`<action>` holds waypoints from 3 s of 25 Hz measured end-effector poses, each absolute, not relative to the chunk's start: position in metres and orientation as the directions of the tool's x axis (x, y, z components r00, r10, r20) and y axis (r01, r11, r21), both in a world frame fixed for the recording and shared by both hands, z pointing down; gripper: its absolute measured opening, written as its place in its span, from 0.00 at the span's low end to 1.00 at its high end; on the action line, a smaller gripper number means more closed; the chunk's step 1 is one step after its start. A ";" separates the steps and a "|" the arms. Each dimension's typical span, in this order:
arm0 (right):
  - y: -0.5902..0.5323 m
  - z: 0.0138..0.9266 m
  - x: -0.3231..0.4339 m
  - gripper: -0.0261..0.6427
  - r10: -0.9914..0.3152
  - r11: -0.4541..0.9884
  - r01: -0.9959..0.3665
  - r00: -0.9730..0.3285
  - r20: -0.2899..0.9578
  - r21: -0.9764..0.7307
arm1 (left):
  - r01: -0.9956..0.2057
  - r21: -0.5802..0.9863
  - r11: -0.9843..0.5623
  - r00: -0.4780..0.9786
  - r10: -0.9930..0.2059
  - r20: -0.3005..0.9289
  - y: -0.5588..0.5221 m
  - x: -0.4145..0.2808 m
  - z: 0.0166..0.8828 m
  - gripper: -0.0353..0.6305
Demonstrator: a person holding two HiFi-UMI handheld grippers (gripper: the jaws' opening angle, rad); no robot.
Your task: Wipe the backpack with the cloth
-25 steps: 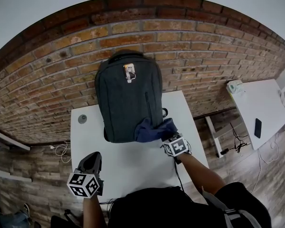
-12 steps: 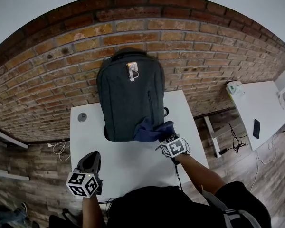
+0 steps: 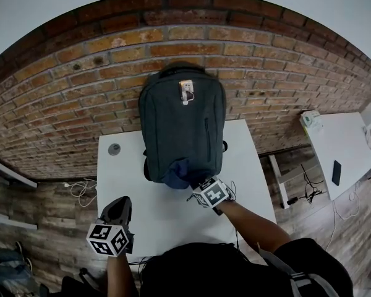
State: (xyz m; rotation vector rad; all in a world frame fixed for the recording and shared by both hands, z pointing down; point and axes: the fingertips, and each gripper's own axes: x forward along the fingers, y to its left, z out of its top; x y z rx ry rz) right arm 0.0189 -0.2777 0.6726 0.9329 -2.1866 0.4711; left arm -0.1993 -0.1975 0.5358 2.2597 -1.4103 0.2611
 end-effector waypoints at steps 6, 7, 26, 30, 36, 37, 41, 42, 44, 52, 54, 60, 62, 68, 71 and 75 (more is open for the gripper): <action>-0.273 0.679 -0.007 0.07 -0.441 0.701 -0.709 -0.517 0.734 -0.078 | -0.893 0.287 -0.348 0.441 -0.804 0.399 -0.193 -0.220 0.539 0.05; -0.271 0.680 -0.013 0.07 -0.433 0.708 -0.702 -0.521 0.736 -0.081 | -0.893 0.286 -0.347 0.441 -0.804 0.399 -0.193 -0.223 0.539 0.05; -0.271 0.678 -0.109 0.07 -0.426 0.683 -0.711 -0.575 0.698 -0.169 | -0.888 0.289 -0.357 0.451 -0.796 0.404 -0.191 -0.289 0.548 0.05; -0.278 0.656 -0.112 0.07 -0.457 0.672 -0.719 -0.591 0.665 -0.178 | -0.883 0.301 -0.360 0.459 -0.797 0.394 -0.192 -0.297 0.551 0.05; -0.304 0.605 -0.108 0.07 -0.558 0.657 -0.745 -0.586 0.588 -0.119 | -0.880 0.316 -0.353 0.459 -0.804 0.379 -0.196 -0.304 0.553 0.05; -0.311 0.594 -0.106 0.07 -0.577 0.651 -0.752 -0.583 0.572 -0.110 | -0.880 0.319 -0.353 0.459 -0.804 0.378 -0.196 -0.305 0.554 0.05; -0.338 0.555 -0.098 0.07 -0.641 0.630 -0.773 -0.571 0.513 -0.073 | -0.879 0.327 -0.346 0.457 -0.807 0.374 -0.197 -0.308 0.556 0.05; -0.345 0.546 -0.094 0.07 -0.657 0.624 -0.779 -0.565 0.499 -0.062 | -0.879 0.329 -0.344 0.456 -0.808 0.374 -0.197 -0.308 0.556 0.05; -0.361 0.529 -0.086 0.07 -0.686 0.613 -0.790 -0.550 0.477 -0.029 | -0.880 0.333 -0.337 0.452 -0.810 0.374 -0.197 -0.311 0.558 0.05; -0.443 0.464 -0.036 0.07 -0.798 0.507 -0.859 -0.438 0.414 0.068 | -0.884 0.342 -0.318 0.437 -0.820 0.369 -0.199 -0.317 0.559 0.05; -0.457 0.451 -0.033 0.07 -0.812 0.497 -0.862 -0.421 0.406 0.101 | -0.885 0.344 -0.314 0.434 -0.823 0.366 -0.200 -0.318 0.559 0.05; -0.482 0.415 -0.046 0.07 -0.835 0.500 -0.849 -0.423 0.351 0.169 | -0.886 0.353 -0.300 0.426 -0.828 0.365 -0.199 -0.319 0.563 0.05; -0.487 0.408 -0.055 0.07 -0.835 0.507 -0.845 -0.432 0.341 0.171 | -0.887 0.355 -0.297 0.423 -0.830 0.364 -0.199 -0.320 0.563 0.05; -0.498 0.399 -0.076 0.07 -0.830 0.501 -0.861 -0.448 0.332 0.091 | -0.890 0.358 -0.282 0.412 -0.834 0.368 -0.197 -0.325 0.565 0.05; -0.501 0.400 -0.077 0.07 -0.835 0.484 -0.874 -0.445 0.325 0.046 | -0.890 0.358 -0.281 0.413 -0.830 0.374 -0.198 -0.327 0.567 0.05; -0.500 0.399 -0.080 0.07 -0.843 0.470 -0.882 -0.437 0.314 0.033 | -0.885 0.358 -0.298 0.428 -0.823 0.372 -0.201 -0.321 0.566 0.05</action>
